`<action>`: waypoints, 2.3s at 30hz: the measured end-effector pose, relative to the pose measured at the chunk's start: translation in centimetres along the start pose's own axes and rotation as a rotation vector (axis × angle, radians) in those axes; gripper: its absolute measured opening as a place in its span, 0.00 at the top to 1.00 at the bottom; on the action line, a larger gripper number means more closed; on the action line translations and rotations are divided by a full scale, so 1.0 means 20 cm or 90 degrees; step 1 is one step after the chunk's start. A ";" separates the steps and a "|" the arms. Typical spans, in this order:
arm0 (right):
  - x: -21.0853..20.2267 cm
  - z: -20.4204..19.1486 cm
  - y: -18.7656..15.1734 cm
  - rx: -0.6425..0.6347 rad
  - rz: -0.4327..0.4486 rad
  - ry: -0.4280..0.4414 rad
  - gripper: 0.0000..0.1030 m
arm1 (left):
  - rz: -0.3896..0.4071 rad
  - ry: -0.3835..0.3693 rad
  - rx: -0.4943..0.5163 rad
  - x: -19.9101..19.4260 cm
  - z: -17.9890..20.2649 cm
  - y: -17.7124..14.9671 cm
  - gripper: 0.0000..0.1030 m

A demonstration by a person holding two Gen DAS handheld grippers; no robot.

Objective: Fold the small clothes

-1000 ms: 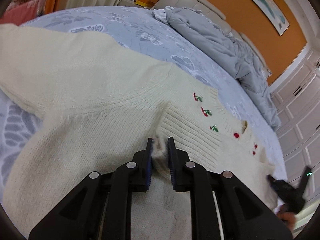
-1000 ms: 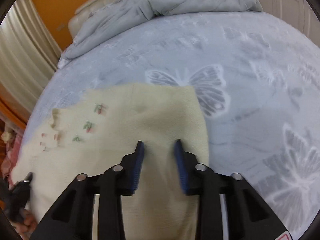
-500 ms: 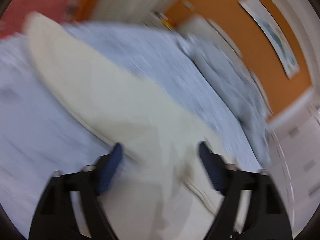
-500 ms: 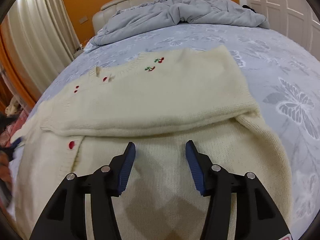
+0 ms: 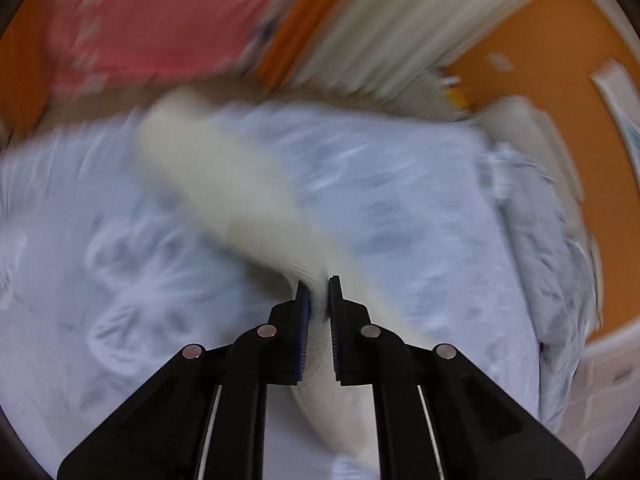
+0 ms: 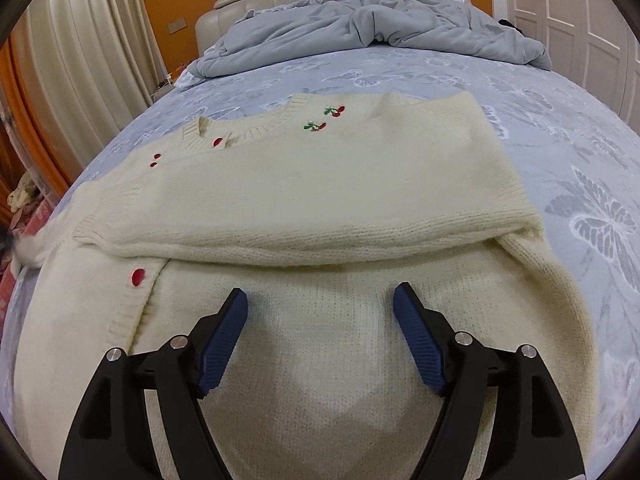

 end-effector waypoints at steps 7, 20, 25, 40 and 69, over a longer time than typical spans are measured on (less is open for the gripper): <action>-0.01 0.02 0.01 0.024 0.011 0.034 0.27 | -0.009 -0.240 0.318 -0.58 1.07 -0.68 0.91; -0.03 0.01 0.06 0.045 0.008 0.050 0.22 | -0.208 -0.185 0.180 -0.30 0.54 -1.39 0.42; -0.16 -0.47 0.35 -0.078 0.055 0.126 0.21 | -0.138 -0.143 0.102 -0.18 0.33 -1.14 0.25; 0.46 -1.46 0.59 -0.134 -0.207 0.235 0.94 | -0.024 -0.193 0.218 -0.21 0.17 -1.20 0.21; -0.07 0.25 0.43 0.368 0.041 0.233 0.24 | -0.192 -0.177 -0.017 -0.03 0.36 -1.04 0.11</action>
Point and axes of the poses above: each gripper's, at about its wrist camera, not at the fingertips, and x roughly the way its jaws point, z to its right, y to its top, the point moved 8 cm from there along x, roughly the way its jaws point, and after that the axes turned 4 degrees about y, right-handed, at the moved point
